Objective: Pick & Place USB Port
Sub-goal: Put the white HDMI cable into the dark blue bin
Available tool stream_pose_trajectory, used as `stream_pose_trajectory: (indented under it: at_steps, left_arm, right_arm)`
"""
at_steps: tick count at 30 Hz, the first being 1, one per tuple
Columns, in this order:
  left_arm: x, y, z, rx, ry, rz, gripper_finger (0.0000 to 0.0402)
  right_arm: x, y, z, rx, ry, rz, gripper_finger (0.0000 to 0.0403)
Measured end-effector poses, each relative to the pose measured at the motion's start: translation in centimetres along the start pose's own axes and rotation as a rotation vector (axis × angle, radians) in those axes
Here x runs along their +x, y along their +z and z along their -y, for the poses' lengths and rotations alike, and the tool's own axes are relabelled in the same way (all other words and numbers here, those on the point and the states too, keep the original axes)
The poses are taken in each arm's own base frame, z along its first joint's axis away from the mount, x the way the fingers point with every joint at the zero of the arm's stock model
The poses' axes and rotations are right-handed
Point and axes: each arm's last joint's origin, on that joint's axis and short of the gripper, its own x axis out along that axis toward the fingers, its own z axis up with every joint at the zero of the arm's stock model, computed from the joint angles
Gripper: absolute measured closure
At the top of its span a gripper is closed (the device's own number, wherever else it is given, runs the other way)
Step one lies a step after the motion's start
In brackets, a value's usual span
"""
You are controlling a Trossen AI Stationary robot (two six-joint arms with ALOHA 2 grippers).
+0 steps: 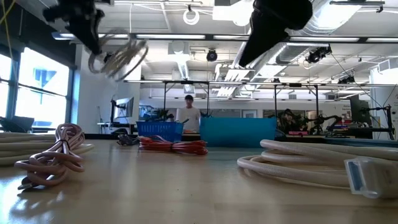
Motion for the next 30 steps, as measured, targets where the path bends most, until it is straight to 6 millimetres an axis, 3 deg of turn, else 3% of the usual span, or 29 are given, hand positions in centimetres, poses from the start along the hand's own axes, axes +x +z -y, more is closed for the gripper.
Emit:
stream_pose_trajectory:
  at_steps: [4,8,19,25,30]
  left_arm:
    - [-2.4,-0.7,0.3,-0.057,-0.034,0.271,0.0394]
    - [-3.3,-1.2,1.4,-0.064,-0.050,0.537,0.0394]
    - [-1.1,-1.5,7.1,0.231,-0.151,1.043,0.0394]
    - [0.0,-2.7,9.6,0.513,-0.294,1.261,0.0394]
    - [-0.2,-3.4,10.7,0.621,-0.372,1.393,0.0394]
  right_arm:
    - [-0.1,1.7,-0.5,-0.004,0.058,0.144,0.0231]
    - [-0.7,3.7,-1.1,-0.049,0.190,0.328,0.0192]
    - [-3.3,7.4,-1.6,-0.035,0.534,0.775,0.0166]
    - [-3.5,7.5,-1.8,-0.031,0.629,0.792,0.0166]
    - [-3.5,7.5,-1.8,-0.048,0.641,0.793,0.0166]
